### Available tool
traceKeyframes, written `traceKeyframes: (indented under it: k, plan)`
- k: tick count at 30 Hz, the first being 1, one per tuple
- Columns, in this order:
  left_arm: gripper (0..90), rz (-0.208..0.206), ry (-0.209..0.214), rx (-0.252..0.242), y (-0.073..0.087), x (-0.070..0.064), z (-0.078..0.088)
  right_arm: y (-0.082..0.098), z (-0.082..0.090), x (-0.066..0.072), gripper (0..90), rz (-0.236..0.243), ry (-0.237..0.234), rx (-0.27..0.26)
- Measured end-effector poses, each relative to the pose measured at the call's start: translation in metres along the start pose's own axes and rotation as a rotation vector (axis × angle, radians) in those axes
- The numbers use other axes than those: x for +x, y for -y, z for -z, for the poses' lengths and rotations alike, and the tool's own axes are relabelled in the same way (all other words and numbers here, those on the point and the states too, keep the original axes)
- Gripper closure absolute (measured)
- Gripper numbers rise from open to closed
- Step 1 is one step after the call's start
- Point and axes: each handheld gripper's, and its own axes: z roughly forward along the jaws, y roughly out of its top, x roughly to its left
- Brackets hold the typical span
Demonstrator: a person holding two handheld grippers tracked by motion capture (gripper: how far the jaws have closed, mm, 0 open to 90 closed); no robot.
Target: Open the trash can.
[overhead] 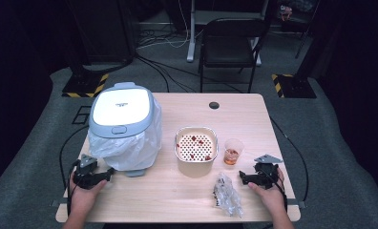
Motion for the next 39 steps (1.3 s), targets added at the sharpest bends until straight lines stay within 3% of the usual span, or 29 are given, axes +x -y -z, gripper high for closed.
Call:
traceKeyframes:
  k: [5,8,19,22,26,28,31,34,36,38,39]
  plan:
    - [22.2,0.002,-0.001,0.000,0.001,-0.001,0.001,0.000,0.000,0.000,0.0,0.003,-0.003,-0.001]
    - [27.0,0.018,-0.031,-0.014,0.002,-0.003,0.002,0.000,0.000,-0.001,0.0,0.007,-0.004,-0.001]
    - [32.8,0.061,-0.049,-0.028,0.002,-0.004,0.003,0.000,0.000,-0.001,0.0,0.008,-0.004,-0.002]
    - [32.9,0.048,-0.061,-0.014,0.002,-0.006,0.003,0.000,0.000,-0.001,0.0,0.007,-0.005,-0.001]
    - [40.6,0.040,-0.030,-0.004,0.002,-0.007,0.008,0.000,0.000,0.000,0.0,0.004,-0.004,0.000]
    - [46.1,0.065,0.025,0.012,0.002,-0.005,0.012,0.000,0.000,0.000,0.0,0.004,-0.004,0.000]
    - [56.5,0.095,0.048,0.040,0.003,-0.006,0.019,0.000,0.000,0.000,0.0,0.003,-0.004,0.000]
    - [60.7,0.077,0.059,0.045,-0.001,-0.007,0.028,0.000,0.000,0.000,0.0,0.003,-0.004,0.000]
    - [70.5,0.054,0.072,0.040,-0.008,-0.010,0.037,0.000,0.000,0.000,0.0,0.004,-0.004,0.000]
    - [80.3,-0.025,0.073,0.042,-0.015,-0.018,0.049,0.000,0.000,0.000,0.0,0.004,-0.004,0.000]
    - [82.6,-0.025,0.073,0.042,-0.015,-0.018,0.049,0.000,0.000,0.000,0.0,0.004,-0.004,0.000]
